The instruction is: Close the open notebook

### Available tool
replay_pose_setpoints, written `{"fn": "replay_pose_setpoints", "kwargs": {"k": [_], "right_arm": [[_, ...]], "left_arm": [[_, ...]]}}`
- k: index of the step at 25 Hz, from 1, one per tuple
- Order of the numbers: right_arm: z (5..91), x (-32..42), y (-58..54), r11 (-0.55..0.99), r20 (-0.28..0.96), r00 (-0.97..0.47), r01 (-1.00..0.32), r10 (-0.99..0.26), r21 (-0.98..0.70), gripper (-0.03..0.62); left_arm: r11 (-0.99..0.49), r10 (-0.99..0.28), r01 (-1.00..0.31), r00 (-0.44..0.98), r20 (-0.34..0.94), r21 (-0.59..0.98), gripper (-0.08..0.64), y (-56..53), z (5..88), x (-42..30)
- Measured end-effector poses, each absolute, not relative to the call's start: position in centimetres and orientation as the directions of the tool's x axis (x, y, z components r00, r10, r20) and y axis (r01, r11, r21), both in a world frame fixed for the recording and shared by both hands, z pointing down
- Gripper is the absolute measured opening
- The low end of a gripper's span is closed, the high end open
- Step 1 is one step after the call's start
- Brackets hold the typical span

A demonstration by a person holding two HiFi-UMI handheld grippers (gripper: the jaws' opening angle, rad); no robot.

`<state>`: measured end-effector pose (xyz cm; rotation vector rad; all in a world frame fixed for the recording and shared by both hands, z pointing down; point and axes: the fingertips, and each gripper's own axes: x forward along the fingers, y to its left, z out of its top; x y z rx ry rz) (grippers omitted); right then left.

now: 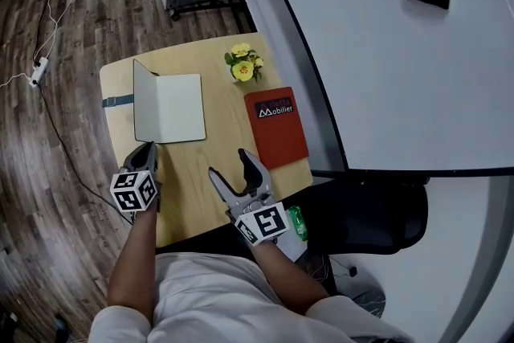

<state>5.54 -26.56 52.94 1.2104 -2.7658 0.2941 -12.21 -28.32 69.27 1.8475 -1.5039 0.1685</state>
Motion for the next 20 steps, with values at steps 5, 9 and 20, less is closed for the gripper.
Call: {"fn": "replay_pose_setpoints", "kwargs": {"k": [5,9,20], "right_arm": [[53.1,5.8,-26.6,0.658,0.180,-0.670,-0.742,-0.720,-0.128,0.328],[52.9,5.9,-26.5,0.662,0.174,-0.672,-0.740,-0.720,-0.119,0.328],[53.3,6.7,-26.6,0.656,0.185,-0.666,-0.745,-0.722,-0.121,0.328]], "left_arm": [[-0.088,-0.761,-0.923,0.306,0.572,0.376,0.015,-28.5,69.3,-11.8],[-0.132,-0.744,-0.935,0.313,0.591,0.329,0.017,-28.6,69.1,-11.2],[-0.267,-0.713,-0.945,0.325,0.622,0.188,0.018,-29.1,68.8,-9.8]]}}
